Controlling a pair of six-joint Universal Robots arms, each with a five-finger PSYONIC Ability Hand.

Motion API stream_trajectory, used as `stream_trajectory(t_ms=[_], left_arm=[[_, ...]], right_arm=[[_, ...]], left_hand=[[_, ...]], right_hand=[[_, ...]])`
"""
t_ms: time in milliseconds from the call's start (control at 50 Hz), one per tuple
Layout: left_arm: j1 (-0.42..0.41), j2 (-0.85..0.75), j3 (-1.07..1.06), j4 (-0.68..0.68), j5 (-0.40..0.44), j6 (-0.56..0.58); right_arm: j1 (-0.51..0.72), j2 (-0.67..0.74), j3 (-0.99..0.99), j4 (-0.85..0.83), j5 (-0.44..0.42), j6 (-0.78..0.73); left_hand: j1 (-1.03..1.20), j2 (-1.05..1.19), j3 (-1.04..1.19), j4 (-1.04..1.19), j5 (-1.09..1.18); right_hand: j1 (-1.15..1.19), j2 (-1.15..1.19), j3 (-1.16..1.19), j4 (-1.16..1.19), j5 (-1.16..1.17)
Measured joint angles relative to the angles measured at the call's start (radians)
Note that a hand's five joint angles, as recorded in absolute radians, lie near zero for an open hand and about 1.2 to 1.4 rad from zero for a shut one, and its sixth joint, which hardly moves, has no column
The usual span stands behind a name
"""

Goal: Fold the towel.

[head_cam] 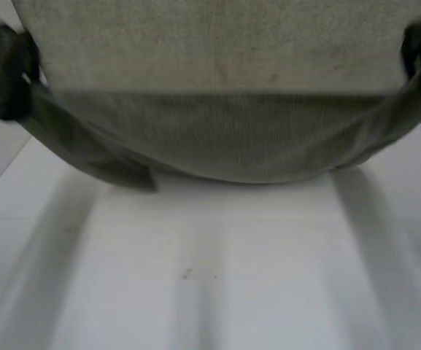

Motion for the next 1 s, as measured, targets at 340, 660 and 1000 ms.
stream_trajectory(t_ms=[340,660,1000], left_arm=[[0.042,-0.058,0.366,-0.352,0.003,0.002],[-0.023,-0.569,0.503,-0.445,0.022,0.009],[-0.051,-0.623,0.890,0.080,-0.051,-0.113]], right_arm=[[-0.019,-0.133,-0.093,0.061,-0.023,-0.104],[0.088,0.350,-0.122,0.058,0.050,-0.208],[0.140,0.272,-0.128,-0.873,0.185,-0.105]], left_hand=[[0.001,0.000,0.000,0.000,0.002],[0.009,0.000,0.000,0.000,0.002],[0.010,0.000,0.000,0.000,0.002]], right_hand=[[0.008,0.000,0.004,0.006,0.000],[0.013,0.000,0.009,0.006,0.012],[0.019,0.000,0.009,0.006,0.019]])
